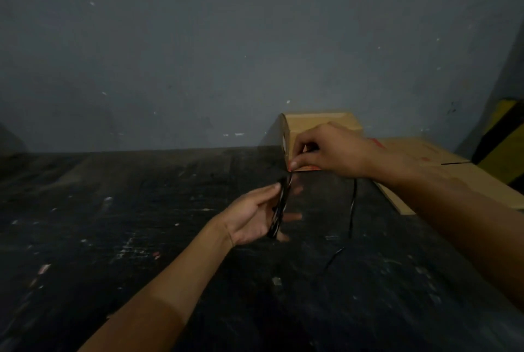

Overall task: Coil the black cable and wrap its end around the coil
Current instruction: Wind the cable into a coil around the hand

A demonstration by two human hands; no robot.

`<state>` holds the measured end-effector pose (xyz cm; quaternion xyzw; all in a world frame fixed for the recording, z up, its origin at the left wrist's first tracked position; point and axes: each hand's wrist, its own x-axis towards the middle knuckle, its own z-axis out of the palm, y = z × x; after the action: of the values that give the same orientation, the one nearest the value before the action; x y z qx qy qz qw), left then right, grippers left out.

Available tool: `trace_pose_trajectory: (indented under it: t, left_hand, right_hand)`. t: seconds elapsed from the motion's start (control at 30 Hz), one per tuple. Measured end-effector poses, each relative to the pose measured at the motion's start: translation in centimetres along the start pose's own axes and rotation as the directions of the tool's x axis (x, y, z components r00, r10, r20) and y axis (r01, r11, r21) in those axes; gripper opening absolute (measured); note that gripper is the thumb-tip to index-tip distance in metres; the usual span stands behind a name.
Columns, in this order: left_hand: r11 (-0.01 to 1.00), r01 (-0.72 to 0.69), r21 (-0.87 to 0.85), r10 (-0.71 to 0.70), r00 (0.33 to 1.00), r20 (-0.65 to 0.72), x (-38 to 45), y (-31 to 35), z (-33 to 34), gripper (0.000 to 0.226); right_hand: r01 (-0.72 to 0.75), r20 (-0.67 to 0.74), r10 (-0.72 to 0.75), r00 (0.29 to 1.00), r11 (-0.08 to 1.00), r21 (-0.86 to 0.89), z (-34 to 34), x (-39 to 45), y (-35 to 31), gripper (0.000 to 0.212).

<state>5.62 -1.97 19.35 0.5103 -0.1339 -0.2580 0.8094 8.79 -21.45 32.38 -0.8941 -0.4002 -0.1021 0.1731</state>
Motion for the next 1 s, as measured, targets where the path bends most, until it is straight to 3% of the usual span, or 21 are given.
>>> trace_pose_trajectory:
  t: [0.13,0.33,0.57,0.67,0.8,1.0]
  left_hand:
    - [0.994,0.1,0.046,-0.106,0.983,0.152,-0.4,0.3,1.2,0.048]
    - [0.998,0.051,-0.037,-0.038,0.957,0.289,-0.9,1.4,2.1,0.048]
    - [0.997,-0.045,-0.058,0.064,0.924,0.378,-0.3,3.2,3.4,0.046]
    - [0.995,-0.07,-0.075,0.092,0.929,0.358,0.0,4.1,3.4,0.045]
    - [0.994,-0.071,-0.083,0.089,0.964,0.249,0.2,4.1,2.6,0.045]
    - [0.99,-0.123,-0.067,0.126,0.991,0.046,0.6,3.5,0.3,0.045]
  right_hand:
    - [0.001,-0.026,0.002,1.0,0.994,0.109,0.6,0.2,1.8,0.017]
    - [-0.004,-0.092,0.038,0.995,0.94,0.341,3.1,-0.6,4.9,0.01]
    - [-0.151,0.055,0.152,0.987,0.755,0.638,10.1,-3.6,5.8,0.023]
    - [-0.264,0.207,0.171,0.963,0.737,0.622,14.8,-5.5,3.4,0.025]
    - [-0.287,0.357,0.073,0.931,0.752,0.593,17.8,-7.1,0.1,0.028]
    - [-0.124,0.336,-0.071,0.939,0.843,0.524,16.2,-6.9,-3.1,0.026]
